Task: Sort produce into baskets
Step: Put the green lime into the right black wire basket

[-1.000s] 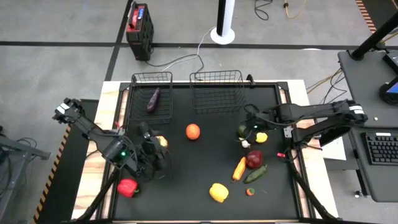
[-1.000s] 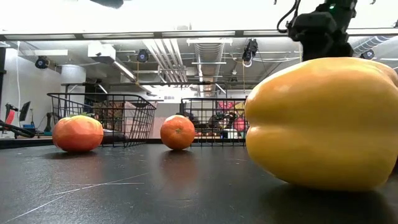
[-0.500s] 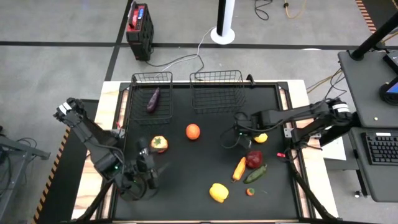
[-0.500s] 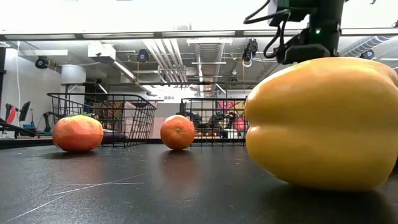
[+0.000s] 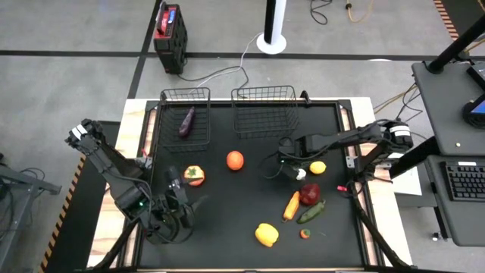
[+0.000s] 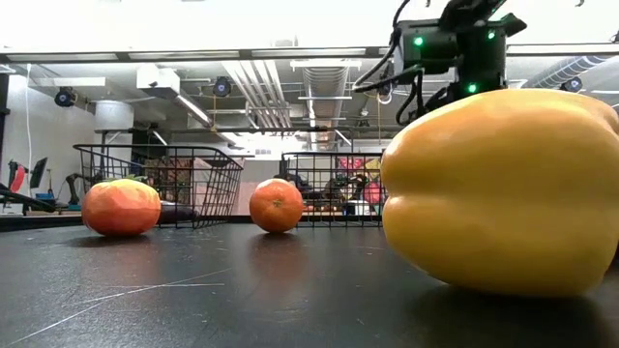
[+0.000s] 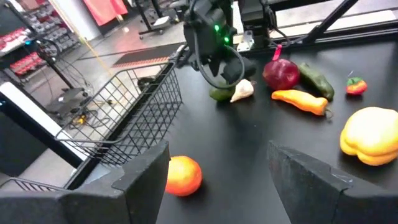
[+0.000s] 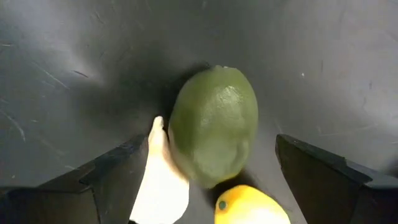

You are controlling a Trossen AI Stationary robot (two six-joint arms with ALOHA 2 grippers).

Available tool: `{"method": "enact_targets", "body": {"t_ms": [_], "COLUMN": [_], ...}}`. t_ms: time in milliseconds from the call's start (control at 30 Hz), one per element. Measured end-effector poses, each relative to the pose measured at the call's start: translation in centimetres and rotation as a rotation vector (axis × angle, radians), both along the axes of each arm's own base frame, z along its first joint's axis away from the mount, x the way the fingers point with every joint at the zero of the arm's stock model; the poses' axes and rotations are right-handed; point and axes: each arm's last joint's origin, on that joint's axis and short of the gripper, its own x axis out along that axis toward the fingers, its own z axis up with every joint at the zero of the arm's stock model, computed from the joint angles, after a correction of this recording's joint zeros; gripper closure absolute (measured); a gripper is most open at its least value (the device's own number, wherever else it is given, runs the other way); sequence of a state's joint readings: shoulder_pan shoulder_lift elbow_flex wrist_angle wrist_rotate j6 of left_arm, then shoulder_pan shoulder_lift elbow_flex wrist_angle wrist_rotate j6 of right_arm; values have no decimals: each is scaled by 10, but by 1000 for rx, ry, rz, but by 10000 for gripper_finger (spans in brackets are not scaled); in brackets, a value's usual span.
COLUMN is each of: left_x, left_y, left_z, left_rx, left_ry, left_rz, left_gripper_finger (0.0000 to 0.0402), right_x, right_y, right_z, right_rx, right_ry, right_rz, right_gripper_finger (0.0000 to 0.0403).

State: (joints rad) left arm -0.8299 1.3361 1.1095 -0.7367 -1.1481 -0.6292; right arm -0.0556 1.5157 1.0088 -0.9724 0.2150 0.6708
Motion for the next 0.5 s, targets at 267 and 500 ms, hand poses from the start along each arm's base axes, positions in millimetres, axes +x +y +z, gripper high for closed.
{"method": "enact_targets", "body": {"t_ms": [267, 500], "left_x": [-1, -1], "left_y": [1, 1], "left_z": [0, 0], "left_rx": [22, 19], "left_ry": [-5, -7], "left_rz": [13, 15], "left_gripper_finger": [149, 149], "right_x": [6, 9], "right_y": [-6, -8], "right_z": [-11, -20], "right_rx": [-3, 6], "right_ry": [5, 26], "right_rz": [9, 16], "right_gripper_finger": [60, 66]}}
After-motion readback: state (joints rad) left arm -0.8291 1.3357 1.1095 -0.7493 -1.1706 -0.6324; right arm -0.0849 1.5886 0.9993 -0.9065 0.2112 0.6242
